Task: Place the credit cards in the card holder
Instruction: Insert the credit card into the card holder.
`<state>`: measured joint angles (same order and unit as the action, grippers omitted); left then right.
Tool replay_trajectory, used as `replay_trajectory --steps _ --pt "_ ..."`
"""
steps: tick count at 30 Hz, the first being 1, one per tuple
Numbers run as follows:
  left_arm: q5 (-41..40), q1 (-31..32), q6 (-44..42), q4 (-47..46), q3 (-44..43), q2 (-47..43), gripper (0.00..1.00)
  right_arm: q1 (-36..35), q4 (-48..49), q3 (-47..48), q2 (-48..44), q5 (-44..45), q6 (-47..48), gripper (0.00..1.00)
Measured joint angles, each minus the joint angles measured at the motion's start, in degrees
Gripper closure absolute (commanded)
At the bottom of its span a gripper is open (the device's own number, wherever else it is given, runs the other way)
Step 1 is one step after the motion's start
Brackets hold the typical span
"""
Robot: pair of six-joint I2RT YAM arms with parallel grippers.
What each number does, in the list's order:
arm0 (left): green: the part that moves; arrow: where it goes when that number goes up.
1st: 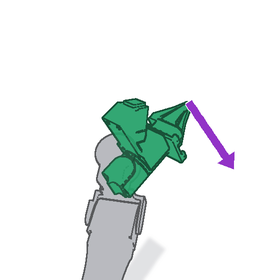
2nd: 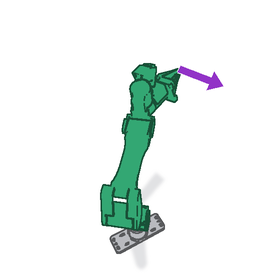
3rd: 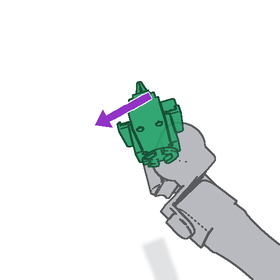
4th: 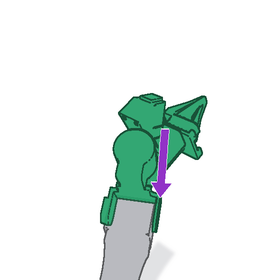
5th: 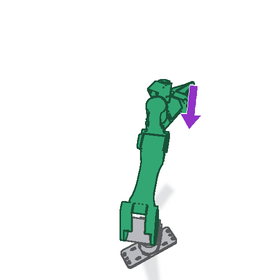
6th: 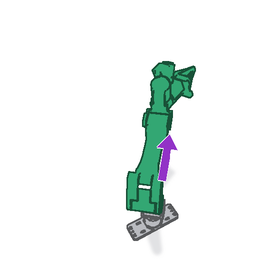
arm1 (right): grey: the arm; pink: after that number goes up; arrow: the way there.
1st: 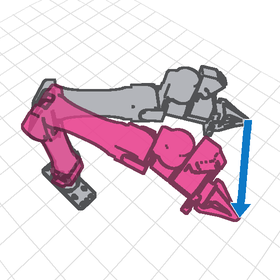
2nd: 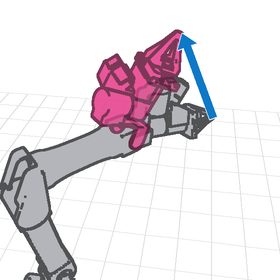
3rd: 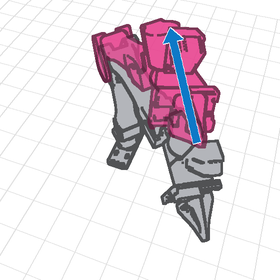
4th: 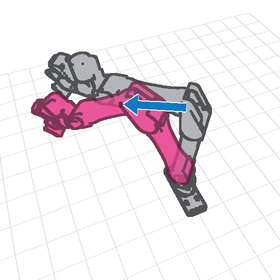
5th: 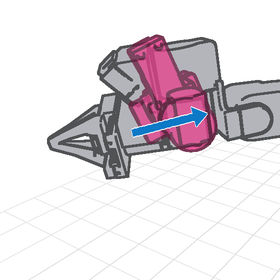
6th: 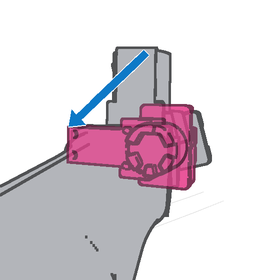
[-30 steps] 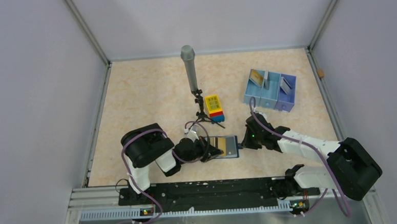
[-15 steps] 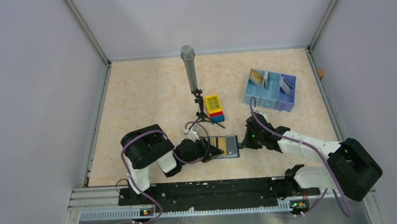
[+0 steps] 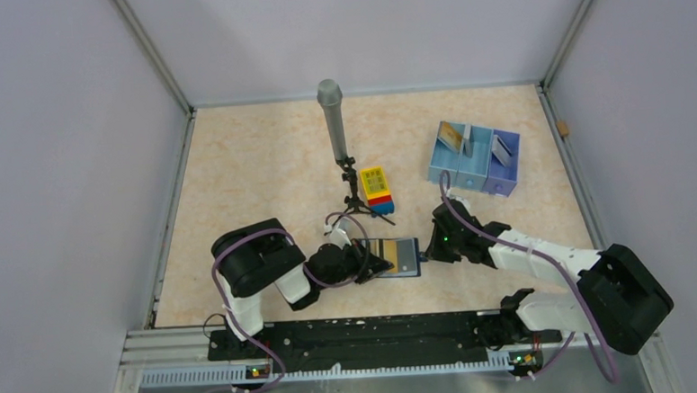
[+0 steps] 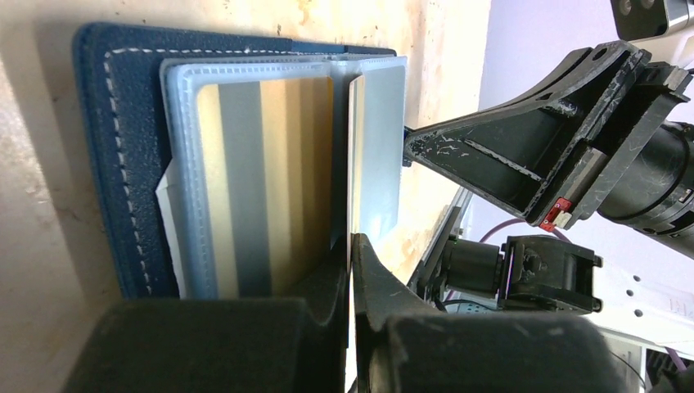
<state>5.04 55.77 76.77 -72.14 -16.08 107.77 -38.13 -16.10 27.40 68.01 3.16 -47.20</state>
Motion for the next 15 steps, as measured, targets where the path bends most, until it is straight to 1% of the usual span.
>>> replay_trajectory --steps 12,13,15 --pt "0.04 0.02 -0.87 1.42 -1.42 0.00 1.00 0.00 -0.46 0.00 -0.15 0.24 0.02 1.00" --pt "0.11 0.11 -0.90 1.90 -1.90 0.00 0.98 0.00 -0.48 0.00 -0.15 0.26 0.02 1.00" --pt "0.15 0.35 -0.96 2.78 -2.69 0.00 0.88 -0.02 -0.48 0.00 -0.15 0.26 0.02 1.00"
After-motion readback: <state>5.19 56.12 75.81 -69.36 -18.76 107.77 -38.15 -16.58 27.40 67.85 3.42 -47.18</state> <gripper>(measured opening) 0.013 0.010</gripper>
